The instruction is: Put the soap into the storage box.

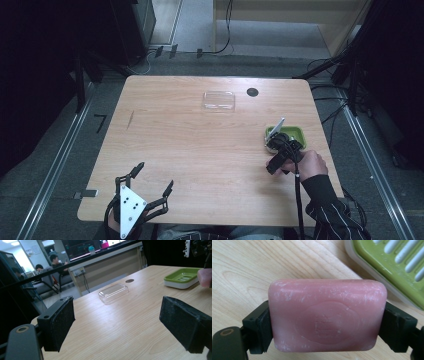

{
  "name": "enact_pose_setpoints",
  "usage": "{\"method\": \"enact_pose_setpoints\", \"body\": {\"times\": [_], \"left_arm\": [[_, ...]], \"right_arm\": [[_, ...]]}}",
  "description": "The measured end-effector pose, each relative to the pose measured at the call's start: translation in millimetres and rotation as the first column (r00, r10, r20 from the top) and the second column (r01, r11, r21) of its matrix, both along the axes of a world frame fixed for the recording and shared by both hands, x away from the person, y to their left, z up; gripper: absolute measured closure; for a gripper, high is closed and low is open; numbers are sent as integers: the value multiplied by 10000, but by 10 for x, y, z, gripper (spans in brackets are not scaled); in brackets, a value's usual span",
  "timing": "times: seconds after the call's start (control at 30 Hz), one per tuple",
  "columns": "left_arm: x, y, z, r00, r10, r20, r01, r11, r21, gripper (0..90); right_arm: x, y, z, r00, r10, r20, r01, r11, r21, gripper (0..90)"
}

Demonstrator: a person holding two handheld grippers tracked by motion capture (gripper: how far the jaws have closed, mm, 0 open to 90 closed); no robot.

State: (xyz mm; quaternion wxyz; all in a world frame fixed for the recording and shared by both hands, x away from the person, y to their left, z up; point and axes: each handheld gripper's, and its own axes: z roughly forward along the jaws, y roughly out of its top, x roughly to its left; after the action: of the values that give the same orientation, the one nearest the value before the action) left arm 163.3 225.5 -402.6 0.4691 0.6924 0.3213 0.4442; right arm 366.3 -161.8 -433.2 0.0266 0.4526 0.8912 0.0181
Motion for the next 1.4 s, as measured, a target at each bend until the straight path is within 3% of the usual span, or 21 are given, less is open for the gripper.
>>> {"method": "enact_pose_setpoints", "body": {"times": [0.6,0.9,1.4], "left_arm": [[-1,-3,-1,10000,-7,15,7,10000,7,131],[-1,-9,-3,10000,-28,1,28,10000,23,131],[1,-13,-6,10000,-45,-10,45,10000,58,130]], "right_arm": [[71,-137,61,9992,-366,166,363,9992,162,140],[124,-184,62,9988,-492,17,492,9988,79,140],[253,-220,101,9972,-719,191,719,9974,4,140]]}}
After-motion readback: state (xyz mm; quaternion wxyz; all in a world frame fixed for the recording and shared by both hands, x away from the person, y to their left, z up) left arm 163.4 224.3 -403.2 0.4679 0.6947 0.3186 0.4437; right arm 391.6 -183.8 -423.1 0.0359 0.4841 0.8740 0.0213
